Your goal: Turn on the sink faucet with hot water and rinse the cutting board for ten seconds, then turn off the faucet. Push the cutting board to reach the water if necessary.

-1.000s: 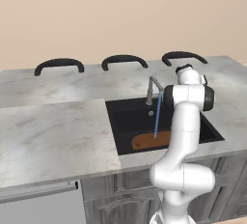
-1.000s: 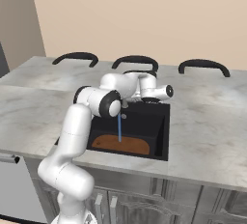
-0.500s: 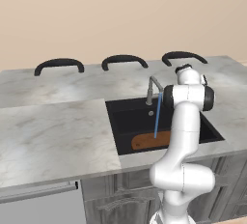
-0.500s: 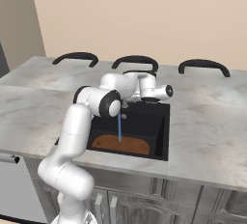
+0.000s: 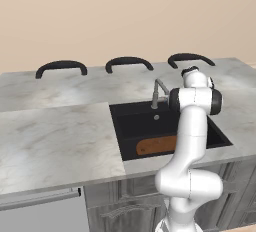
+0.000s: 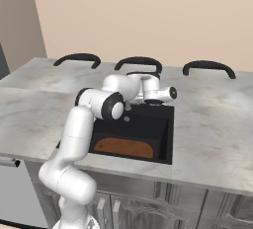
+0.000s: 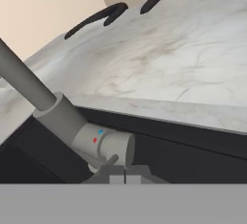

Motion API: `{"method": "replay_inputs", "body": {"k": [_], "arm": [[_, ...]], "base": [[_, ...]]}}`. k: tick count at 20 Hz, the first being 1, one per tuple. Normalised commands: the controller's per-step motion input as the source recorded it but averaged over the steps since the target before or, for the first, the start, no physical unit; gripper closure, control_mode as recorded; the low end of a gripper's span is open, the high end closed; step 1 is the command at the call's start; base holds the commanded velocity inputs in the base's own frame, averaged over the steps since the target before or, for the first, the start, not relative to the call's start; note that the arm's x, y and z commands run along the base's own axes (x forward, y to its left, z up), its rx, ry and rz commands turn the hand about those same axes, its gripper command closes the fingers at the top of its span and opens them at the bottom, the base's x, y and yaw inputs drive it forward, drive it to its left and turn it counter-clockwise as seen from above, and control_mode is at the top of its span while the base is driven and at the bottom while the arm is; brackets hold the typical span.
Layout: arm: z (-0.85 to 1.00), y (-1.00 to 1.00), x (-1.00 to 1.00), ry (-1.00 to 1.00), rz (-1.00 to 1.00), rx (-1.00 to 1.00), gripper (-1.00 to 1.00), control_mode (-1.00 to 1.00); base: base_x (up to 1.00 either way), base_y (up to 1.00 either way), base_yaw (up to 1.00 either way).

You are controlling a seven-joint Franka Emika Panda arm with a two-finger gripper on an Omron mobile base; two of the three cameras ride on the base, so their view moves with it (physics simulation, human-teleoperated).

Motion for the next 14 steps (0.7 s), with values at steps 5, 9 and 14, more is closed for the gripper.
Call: {"method": "replay_inputs", "body": {"k": [5, 9, 14], "arm": [[-0.15, 0.32, 0.0, 0.0, 0.0, 0.0, 1.0, -1.0], [-0.18, 0.33, -0.03, 0.0, 0.0, 0.0, 1.0, -1.0], [-0.23, 0.42, -0.06, 0.0, 0.0, 0.0, 1.0, -1.0]], "base": [[0.0, 0.0, 0.0], [0.0, 0.0, 0.0], [0.0, 0.0, 0.0]]}}
